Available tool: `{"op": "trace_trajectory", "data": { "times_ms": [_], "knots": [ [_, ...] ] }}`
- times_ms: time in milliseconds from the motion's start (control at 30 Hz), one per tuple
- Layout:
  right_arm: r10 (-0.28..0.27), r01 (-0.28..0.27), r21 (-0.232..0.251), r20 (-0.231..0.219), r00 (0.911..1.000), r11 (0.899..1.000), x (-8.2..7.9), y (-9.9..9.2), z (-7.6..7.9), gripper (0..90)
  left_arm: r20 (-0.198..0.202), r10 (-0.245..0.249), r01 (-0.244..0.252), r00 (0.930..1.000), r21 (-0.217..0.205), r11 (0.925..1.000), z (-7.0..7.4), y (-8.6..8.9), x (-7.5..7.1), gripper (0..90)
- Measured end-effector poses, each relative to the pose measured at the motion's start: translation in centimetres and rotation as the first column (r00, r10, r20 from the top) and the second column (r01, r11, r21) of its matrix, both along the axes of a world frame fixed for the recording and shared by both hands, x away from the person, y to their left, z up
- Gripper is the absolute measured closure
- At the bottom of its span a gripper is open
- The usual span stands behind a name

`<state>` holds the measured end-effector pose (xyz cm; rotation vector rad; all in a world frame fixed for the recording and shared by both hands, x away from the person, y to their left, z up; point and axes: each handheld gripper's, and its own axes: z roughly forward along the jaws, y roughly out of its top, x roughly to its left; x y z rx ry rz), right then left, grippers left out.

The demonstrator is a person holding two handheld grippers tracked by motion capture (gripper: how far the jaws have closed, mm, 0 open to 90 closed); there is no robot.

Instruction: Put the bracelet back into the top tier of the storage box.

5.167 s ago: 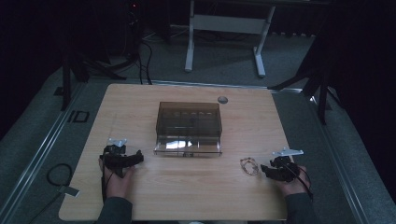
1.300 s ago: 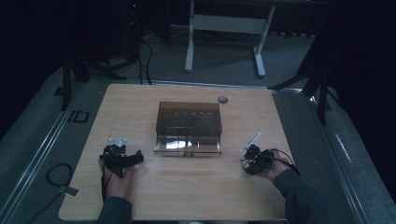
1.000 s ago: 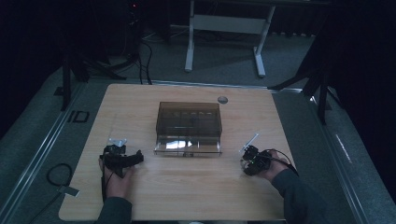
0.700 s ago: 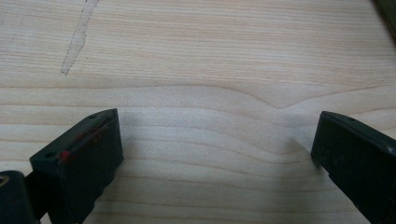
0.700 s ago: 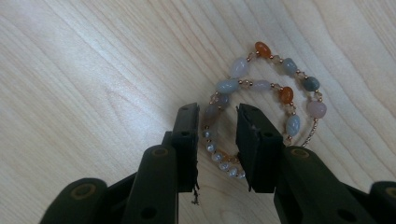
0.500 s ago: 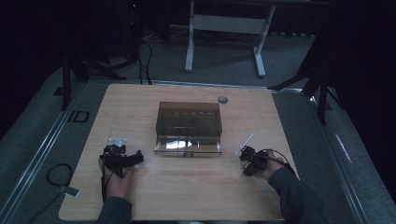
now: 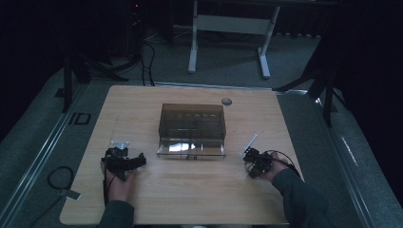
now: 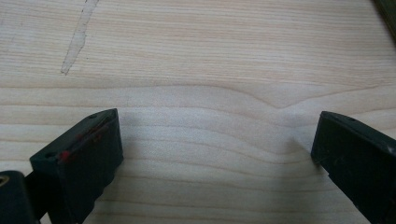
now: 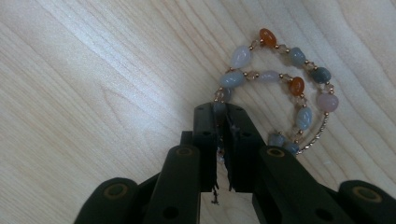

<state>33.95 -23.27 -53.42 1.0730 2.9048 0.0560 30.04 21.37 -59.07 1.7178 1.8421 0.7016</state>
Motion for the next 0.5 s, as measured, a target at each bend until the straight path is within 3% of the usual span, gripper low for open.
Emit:
{"op": "trace_trajectory", "data": {
  "times_ms": [233,500],
  "knots": [
    [0.034,-0.034,-0.045,-0.007,0.9994,0.998,-0.13,0.65,-0.03,85.6,0.000,0.000,0.000,1.0000,0.000,1.0000,0.00,0.00,0.00,2.1],
    [0.029,-0.029,-0.028,-0.029,0.9992,0.999,0.10,0.16,0.03,85.9,-0.002,-0.002,0.002,1.0000,0.002,1.0000,0.02,0.02,-0.01,2.1]
  ]
}}
